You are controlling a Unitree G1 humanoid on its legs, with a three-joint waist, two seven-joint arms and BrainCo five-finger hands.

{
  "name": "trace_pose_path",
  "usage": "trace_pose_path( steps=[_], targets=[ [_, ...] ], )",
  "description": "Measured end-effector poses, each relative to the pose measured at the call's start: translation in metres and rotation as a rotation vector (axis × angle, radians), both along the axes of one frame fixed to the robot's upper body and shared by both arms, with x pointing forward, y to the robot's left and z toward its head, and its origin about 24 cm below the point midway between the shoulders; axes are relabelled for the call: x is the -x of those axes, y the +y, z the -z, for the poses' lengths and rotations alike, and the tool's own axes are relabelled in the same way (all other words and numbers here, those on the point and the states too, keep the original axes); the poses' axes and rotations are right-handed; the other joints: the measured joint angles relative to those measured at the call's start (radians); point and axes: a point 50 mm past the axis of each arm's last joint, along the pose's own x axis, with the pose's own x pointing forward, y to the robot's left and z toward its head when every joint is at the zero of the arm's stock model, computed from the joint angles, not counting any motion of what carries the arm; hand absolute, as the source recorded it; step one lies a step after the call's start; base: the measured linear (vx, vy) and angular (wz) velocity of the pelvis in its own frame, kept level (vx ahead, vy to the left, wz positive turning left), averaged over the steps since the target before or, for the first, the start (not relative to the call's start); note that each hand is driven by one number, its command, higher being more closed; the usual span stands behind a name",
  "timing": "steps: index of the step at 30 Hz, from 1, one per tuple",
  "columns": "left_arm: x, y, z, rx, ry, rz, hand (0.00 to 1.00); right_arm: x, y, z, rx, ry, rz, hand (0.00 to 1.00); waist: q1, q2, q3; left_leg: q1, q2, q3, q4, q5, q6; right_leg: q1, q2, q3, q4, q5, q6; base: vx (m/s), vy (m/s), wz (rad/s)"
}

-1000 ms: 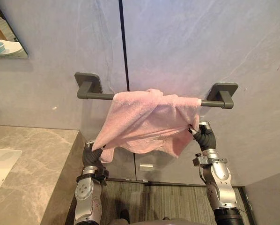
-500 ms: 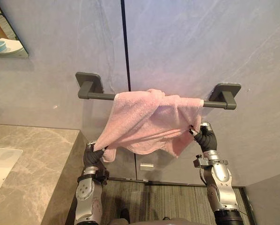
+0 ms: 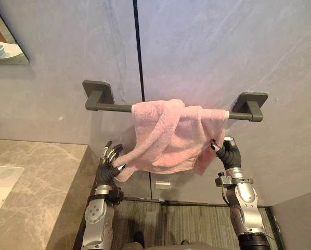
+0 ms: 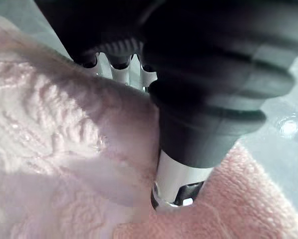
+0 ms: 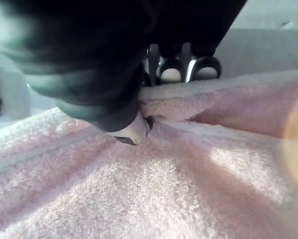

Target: Organize washtable

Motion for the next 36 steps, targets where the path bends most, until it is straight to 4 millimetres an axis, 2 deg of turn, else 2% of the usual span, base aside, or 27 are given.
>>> trace_pose_path(
  steps=[4,18,24,25,27,33,36],
  targets=[
    [0.001,0.0,0.001,-0.01,0.006,0.01,0.0,-0.001,0.007,0.002,0.003,0.008,-0.031,1.0,0.001,0.0,0.0,0.0,0.002,0.005,0.0,0.0,0.0,0.001,0.002,0.006,0.001,0.001,-0.001,0.0,-0.009,-0.04],
    [0.006,0.002,0.005,-0.091,0.033,0.088,0.0,-0.001,0.013,0.008,0.038,0.035,-0.06,1.0,0.001,-0.003,-0.002,0.008,-0.001,0.013,-0.001,0.0,0.0,0.002,0.003,0.016,0.003,0.001,-0.002,0.0,-0.002,-0.01],
    [0.009,0.002,-0.007,-0.099,-0.021,0.129,0.0,0.0,0.014,0.01,0.044,0.042,-0.08,1.0,0.001,-0.002,-0.003,0.01,-0.003,0.012,-0.001,0.0,0.0,0.002,0.003,0.013,0.003,0.001,-0.002,0.0,0.0,0.0],
    [0.008,0.004,-0.011,-0.106,-0.037,0.134,0.0,0.0,0.014,0.011,0.044,0.044,-0.082,0.0,0.001,-0.002,-0.003,0.012,-0.003,0.012,-0.001,0.0,0.0,0.001,0.003,0.012,0.003,0.001,-0.002,0.0,0.0,0.0],
    [0.008,0.006,-0.017,-0.119,-0.06,0.145,0.0,0.0,0.014,0.012,0.045,0.054,-0.083,0.0,0.001,-0.001,-0.003,0.012,-0.003,0.011,-0.001,0.0,0.0,0.002,0.003,0.011,0.003,0.001,-0.002,0.0,0.0,0.0],
    [0.008,0.008,-0.037,-0.124,-0.148,0.159,0.0,0.006,0.008,0.034,0.06,0.171,-0.085,0.0,0.0,0.002,-0.004,0.013,-0.006,0.01,0.0,0.0,0.0,0.003,0.001,0.01,0.002,0.001,-0.002,0.0,0.0,0.0],
    [0.008,0.009,-0.038,-0.104,-0.155,0.152,0.0,0.007,0.006,0.034,0.069,0.177,-0.086,0.0,-0.001,0.011,-0.01,0.013,-0.006,0.01,0.001,0.0,0.0,0.004,0.001,0.01,0.002,0.001,-0.002,0.0,0.0,0.0]
  ],
)
